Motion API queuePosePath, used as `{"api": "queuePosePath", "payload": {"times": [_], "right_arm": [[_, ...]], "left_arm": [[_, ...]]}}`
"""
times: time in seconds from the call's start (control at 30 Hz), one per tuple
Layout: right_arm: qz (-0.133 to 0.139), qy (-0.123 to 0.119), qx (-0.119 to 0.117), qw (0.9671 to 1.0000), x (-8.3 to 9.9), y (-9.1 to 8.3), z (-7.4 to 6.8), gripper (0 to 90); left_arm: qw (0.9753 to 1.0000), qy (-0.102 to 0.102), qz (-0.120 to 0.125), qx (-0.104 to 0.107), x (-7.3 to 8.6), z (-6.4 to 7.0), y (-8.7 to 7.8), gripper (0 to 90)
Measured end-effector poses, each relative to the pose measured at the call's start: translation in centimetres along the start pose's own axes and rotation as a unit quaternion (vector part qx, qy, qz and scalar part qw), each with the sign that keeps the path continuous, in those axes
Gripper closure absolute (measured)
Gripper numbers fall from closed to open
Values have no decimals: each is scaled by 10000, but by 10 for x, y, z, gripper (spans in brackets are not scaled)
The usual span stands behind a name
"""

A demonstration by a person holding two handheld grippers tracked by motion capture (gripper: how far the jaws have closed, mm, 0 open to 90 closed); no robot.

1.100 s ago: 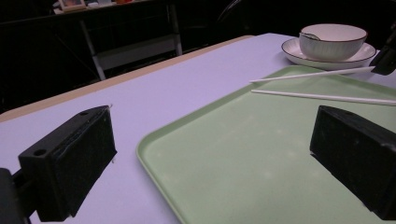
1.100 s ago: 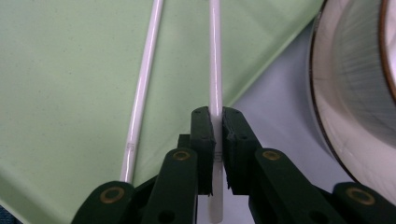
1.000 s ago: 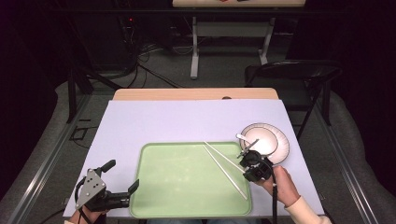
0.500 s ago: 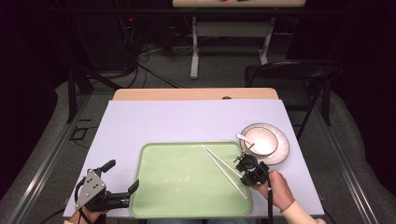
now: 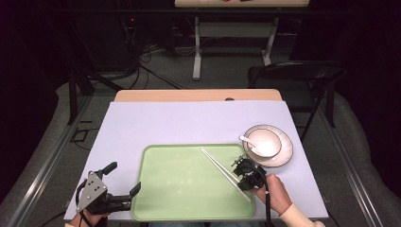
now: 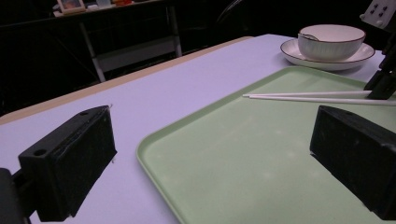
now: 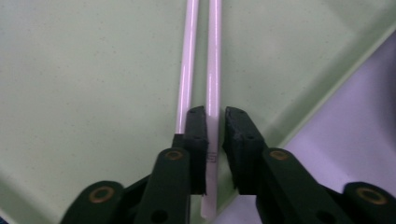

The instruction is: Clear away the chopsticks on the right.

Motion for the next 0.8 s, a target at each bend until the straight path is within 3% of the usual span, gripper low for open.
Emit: {"api": "queuePosePath", "payload": {"times": [0.1, 0.2, 0.37, 0.53, 0.7, 0.8], "right_arm": [[4, -44, 28, 10000, 1, 0, 2, 732], [68, -143, 50, 9999, 0, -3, 4, 625], [352, -287, 127, 9989, -3, -12, 11, 473], [987, -472, 137, 9939, -9, -26, 21, 336], [1317, -600, 201, 9893, -10, -34, 28, 181], [1514, -581, 253, 9864, -9, -40, 35, 141]], "left_arm": [[10000, -18, 1, -3, 0, 0, 0, 0], [10000, -13, -3, 0, 0, 0, 0, 0], [10000, 2, -11, 2, 0, 0, 0, 0], [10000, -4, -26, 2, 0, 0, 1, 0], [10000, -3, -24, -4, 0, 0, 1, 0], [10000, -5, -29, -8, 0, 0, 1, 0]]}}
Point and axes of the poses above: each handheld gripper's, and its own axes: y roughly forward along the jaws, x roughly out of its underside, z roughly to its right, the point moved 9 cm from there along y, roughly forward along the jaws
